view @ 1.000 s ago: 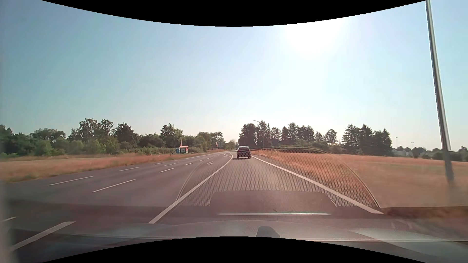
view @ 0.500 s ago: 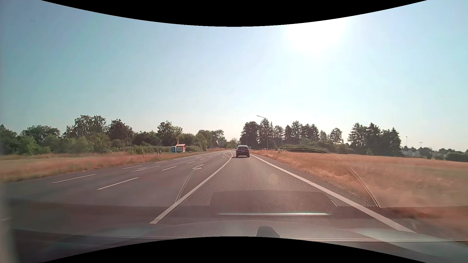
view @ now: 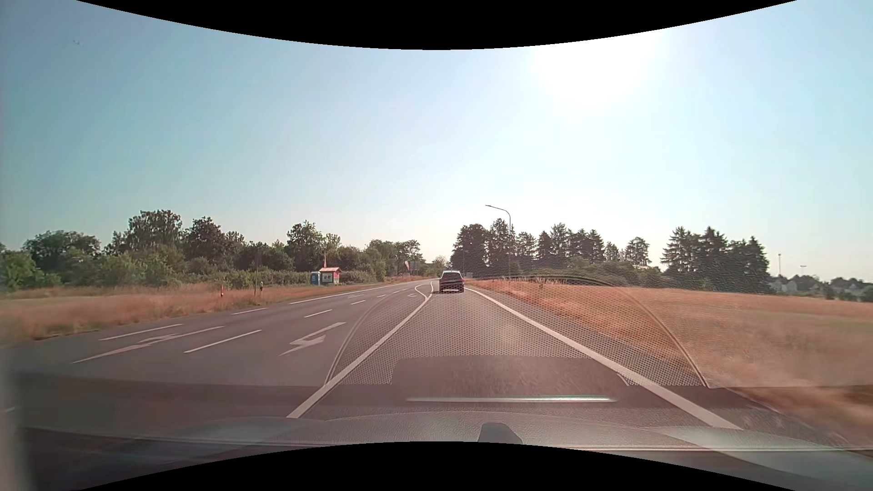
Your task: Follow the waypoints while adhering to traffic rules and regulations
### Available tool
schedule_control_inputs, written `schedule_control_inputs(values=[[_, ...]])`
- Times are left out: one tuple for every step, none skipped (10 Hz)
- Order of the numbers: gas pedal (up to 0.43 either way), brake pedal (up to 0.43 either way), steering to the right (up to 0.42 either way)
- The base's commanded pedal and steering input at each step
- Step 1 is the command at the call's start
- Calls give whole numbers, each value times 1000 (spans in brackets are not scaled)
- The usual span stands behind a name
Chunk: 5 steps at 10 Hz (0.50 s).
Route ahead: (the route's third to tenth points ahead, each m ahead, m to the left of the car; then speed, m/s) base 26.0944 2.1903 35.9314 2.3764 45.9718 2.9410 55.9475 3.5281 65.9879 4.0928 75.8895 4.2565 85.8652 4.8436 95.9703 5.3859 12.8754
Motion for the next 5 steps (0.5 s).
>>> schedule_control_inputs(values=[[280,0,-11],[280,0,-11],[280,0,-12],[268,0,-11],[260,0,-11]])
